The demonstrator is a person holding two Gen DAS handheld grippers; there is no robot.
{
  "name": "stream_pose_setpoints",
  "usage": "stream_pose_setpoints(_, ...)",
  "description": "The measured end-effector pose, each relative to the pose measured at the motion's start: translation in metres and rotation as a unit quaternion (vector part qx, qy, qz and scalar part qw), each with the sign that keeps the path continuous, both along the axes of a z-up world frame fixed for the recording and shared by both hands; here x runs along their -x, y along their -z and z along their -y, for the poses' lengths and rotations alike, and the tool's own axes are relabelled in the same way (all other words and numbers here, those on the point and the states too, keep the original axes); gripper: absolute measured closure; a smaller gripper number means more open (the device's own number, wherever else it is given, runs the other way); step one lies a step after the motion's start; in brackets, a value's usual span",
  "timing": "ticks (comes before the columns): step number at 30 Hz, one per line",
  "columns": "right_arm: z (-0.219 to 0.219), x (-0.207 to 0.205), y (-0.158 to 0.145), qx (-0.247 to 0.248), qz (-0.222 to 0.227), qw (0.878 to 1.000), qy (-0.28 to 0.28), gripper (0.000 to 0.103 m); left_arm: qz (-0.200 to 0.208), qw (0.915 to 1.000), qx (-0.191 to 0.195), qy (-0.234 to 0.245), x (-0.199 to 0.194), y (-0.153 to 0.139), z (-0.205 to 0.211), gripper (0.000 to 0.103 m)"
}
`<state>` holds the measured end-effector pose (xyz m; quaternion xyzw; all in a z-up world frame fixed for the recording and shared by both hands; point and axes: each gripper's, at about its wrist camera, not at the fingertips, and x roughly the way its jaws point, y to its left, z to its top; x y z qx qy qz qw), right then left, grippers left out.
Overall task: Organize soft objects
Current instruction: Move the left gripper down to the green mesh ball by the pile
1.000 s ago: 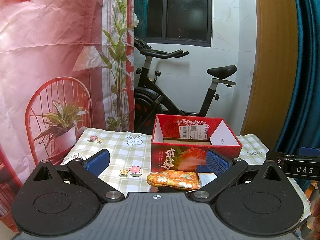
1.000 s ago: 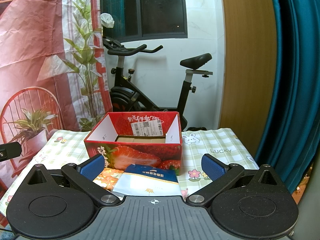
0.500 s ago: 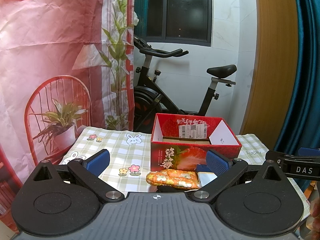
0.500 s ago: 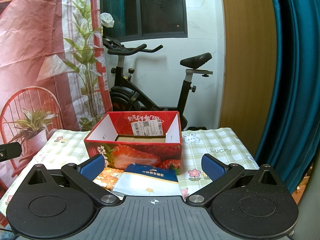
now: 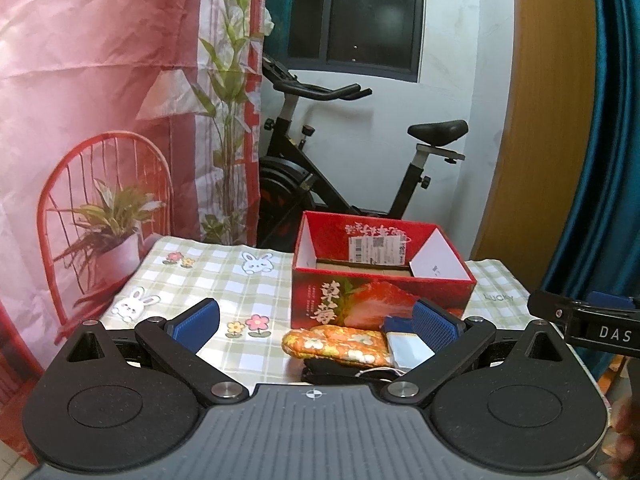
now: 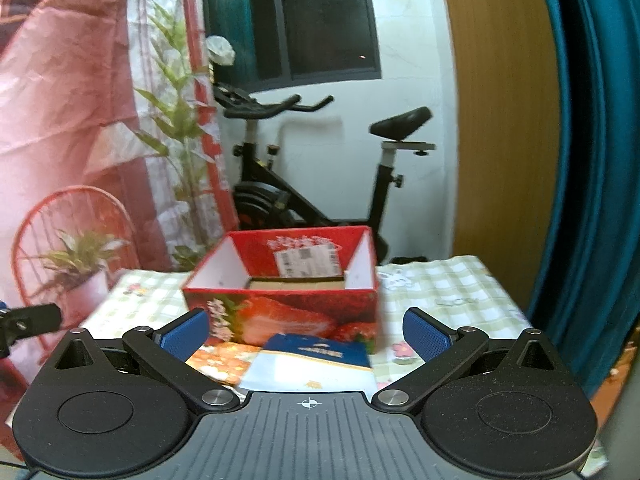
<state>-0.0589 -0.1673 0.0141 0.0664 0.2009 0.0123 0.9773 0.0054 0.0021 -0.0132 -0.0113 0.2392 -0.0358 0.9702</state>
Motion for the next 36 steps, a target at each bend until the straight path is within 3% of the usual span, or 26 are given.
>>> stream_pose_setpoints(3, 0.002, 0.003, 0.008, -0.011, 0.031, 0.999, -0.018, 0.000, -0.015, 0.9999, 0.008, 0.002, -0.005, 0.005, -0.003, 0.000)
stream_pose_setpoints(7, 0.005, -0.005, 0.025, -0.029, 0.024, 0.999, -0.036, 0.000, -0.057, 0.9976, 0.040, 0.002, -0.020, 0.021, -0.013, 0.000)
stream_pose_setpoints(11, 0.003, -0.018, 0.047, -0.015, -0.007, 0.999, -0.047, 0.000, -0.092, 0.9937, 0.065, 0.000, -0.034, 0.039, -0.026, 0.000)
stream_pose_setpoints(18, -0.022, -0.037, 0.088, 0.058, -0.094, 0.991, -0.071, 0.000, -0.110, 0.9928, 0.045, 0.010, -0.050, 0.062, -0.035, 0.000)
stream_pose_setpoints(25, -0.039, -0.045, 0.122, 0.069, -0.146, 0.979, -0.124, 0.002, -0.196, 0.9774, 0.067, 0.040, -0.063, 0.109, -0.028, 0.006)
stream_pose_setpoints(28, -0.045, -0.050, 0.134, 0.071, -0.175, 0.970, -0.152, 0.012, -0.221, 0.9706, 0.073, 0.059, -0.069, 0.122, -0.026, 0.011)
stream_pose_setpoints(31, -0.048, -0.056, 0.146, 0.067, -0.199, 0.962, -0.172, 0.029, -0.245, 0.9629, 0.078, 0.082, -0.075, 0.136, -0.021, 0.027)
stream_pose_setpoints(36, -0.059, -0.060, 0.158, 0.070, -0.222, 0.947, -0.220, 0.047, -0.277, 0.9465, 0.121, 0.114, -0.084, 0.157, -0.018, 0.037)
